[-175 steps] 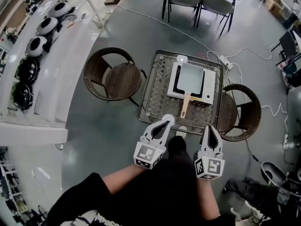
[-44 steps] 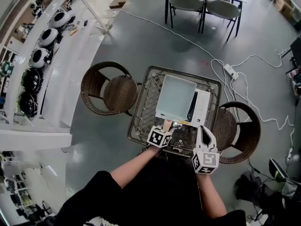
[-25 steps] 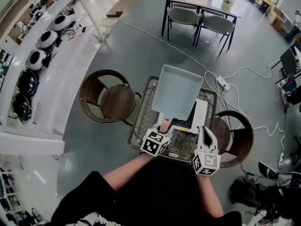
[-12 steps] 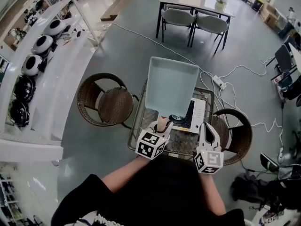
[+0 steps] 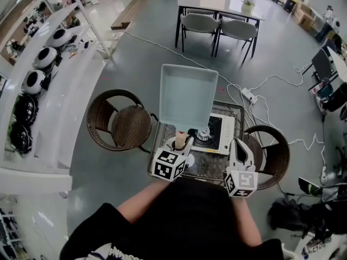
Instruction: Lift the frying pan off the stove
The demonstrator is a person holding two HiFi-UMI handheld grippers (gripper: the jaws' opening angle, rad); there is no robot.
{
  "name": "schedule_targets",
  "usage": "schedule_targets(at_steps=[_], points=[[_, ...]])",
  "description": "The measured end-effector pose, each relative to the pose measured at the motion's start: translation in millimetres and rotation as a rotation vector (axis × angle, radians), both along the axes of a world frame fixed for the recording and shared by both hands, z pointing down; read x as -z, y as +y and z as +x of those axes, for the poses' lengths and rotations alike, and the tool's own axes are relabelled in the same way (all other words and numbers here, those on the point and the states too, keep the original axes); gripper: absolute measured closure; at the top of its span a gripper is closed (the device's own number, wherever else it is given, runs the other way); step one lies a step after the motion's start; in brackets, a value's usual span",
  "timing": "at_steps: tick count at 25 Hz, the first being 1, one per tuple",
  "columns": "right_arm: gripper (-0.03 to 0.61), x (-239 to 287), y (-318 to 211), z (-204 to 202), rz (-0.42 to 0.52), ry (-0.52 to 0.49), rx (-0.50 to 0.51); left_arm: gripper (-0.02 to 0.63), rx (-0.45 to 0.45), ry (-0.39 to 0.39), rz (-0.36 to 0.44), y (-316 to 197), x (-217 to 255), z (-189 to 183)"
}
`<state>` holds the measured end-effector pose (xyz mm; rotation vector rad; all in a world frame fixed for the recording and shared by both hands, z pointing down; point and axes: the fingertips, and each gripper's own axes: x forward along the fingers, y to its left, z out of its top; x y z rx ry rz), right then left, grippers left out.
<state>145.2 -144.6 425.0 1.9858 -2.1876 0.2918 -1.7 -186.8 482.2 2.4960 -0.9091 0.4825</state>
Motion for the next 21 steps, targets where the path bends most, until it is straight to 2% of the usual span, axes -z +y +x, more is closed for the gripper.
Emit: schedule_targets(at_steps=[5,10,14,21], points=[[0.548,1.1,-3.6,0.3,-0.001,0.000,-0.013,0.586,-0.004,0.014,-0.011,-1.8,-0.3,-1.9],[0.548,-0.1,-3.6,-0.9,-0.001,-0.051,-0.032,0.586,-0.019,-0.013,0.019,-2.4,-1.0,-4.6],[0.548,2.2,-3.7,-3.6,-0.003,-0.036,-0.027,0.586,-0.024,-0.009,0.010,-2.0,-3.4,-5.6],[0.548,-4.7,1.6,15.3,-0.004,-0.039,-0.043,0.584,-0.052,-0.023,-0.027,3.8,-15.6,17.4]])
